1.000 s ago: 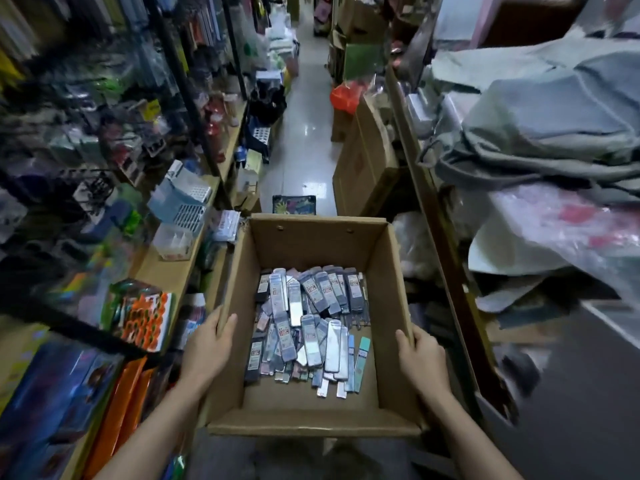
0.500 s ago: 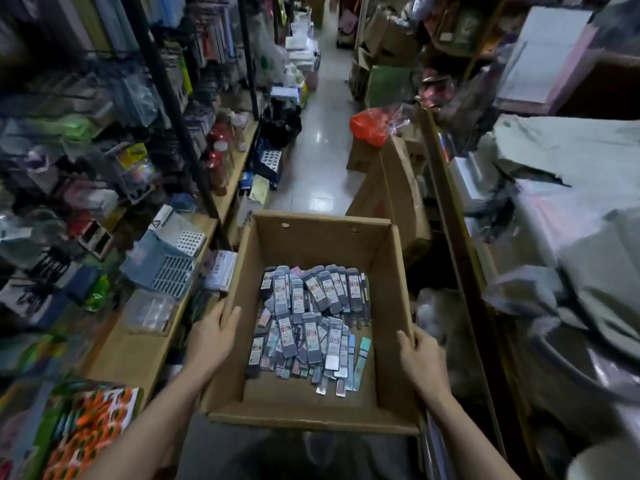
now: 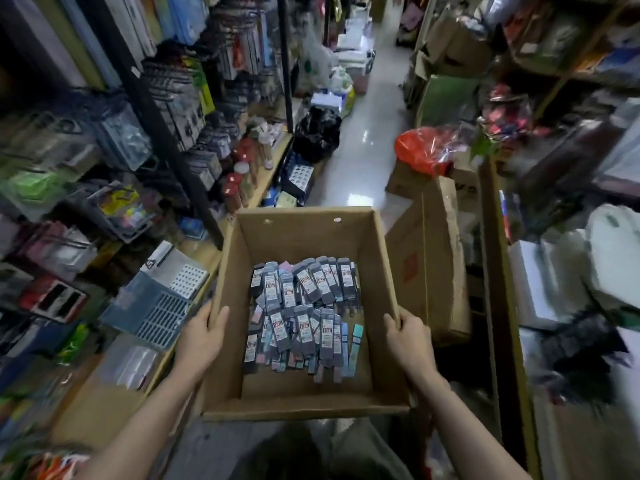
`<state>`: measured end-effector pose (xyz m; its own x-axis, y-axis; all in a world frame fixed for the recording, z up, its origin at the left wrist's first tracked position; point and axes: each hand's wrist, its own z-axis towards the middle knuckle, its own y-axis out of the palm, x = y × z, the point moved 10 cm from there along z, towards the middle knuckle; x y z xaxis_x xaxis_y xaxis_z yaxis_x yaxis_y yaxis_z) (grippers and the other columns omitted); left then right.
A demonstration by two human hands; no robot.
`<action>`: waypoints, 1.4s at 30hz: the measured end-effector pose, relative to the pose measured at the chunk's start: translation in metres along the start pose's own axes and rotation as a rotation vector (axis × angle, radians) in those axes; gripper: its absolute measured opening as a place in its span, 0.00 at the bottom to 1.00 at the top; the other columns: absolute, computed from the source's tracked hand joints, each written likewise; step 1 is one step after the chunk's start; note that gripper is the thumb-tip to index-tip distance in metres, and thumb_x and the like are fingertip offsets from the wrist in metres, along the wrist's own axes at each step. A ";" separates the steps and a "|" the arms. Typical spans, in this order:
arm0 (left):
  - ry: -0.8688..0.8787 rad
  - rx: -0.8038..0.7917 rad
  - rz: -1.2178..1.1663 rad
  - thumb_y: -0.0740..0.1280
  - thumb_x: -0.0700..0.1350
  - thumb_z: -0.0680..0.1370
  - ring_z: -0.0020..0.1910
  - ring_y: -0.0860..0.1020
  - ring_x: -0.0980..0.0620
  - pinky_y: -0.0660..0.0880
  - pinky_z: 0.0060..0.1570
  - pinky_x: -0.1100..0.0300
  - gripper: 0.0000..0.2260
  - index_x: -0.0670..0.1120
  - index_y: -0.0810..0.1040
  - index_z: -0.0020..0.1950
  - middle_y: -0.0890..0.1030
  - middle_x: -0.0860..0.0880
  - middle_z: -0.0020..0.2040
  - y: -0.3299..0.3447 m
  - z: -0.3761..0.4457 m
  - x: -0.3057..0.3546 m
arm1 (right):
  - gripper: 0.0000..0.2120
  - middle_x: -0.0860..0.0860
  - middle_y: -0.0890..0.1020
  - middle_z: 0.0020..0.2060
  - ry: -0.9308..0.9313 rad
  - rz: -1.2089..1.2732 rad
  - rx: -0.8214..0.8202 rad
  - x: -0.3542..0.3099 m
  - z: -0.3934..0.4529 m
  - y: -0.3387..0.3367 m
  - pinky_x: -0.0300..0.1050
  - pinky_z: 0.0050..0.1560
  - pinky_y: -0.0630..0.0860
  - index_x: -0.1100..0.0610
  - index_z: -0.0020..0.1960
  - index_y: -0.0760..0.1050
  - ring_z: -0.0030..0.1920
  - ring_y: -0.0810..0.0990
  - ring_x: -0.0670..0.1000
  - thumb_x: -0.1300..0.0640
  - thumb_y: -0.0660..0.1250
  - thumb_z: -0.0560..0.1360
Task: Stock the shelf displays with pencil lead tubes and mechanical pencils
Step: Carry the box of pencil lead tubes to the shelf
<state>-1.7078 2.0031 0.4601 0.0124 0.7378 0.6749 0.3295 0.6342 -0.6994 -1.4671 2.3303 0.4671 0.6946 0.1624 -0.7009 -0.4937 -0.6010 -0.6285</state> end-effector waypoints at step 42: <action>-0.994 0.839 -0.396 0.62 0.51 0.81 0.36 0.77 0.49 0.70 0.36 0.57 0.12 0.45 0.77 0.58 0.80 0.44 0.39 0.075 0.070 0.041 | 0.04 0.46 0.80 0.37 -0.958 -0.608 -1.161 -0.339 0.342 0.255 0.30 0.25 0.72 0.49 0.56 0.70 0.32 0.80 0.42 0.53 0.60 0.82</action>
<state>-1.7484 2.0969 0.4192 -0.7455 0.1018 0.6587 -0.5216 0.5260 -0.6717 -2.0070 2.3895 0.4294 -0.1532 0.7189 -0.6781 0.6652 -0.4324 -0.6087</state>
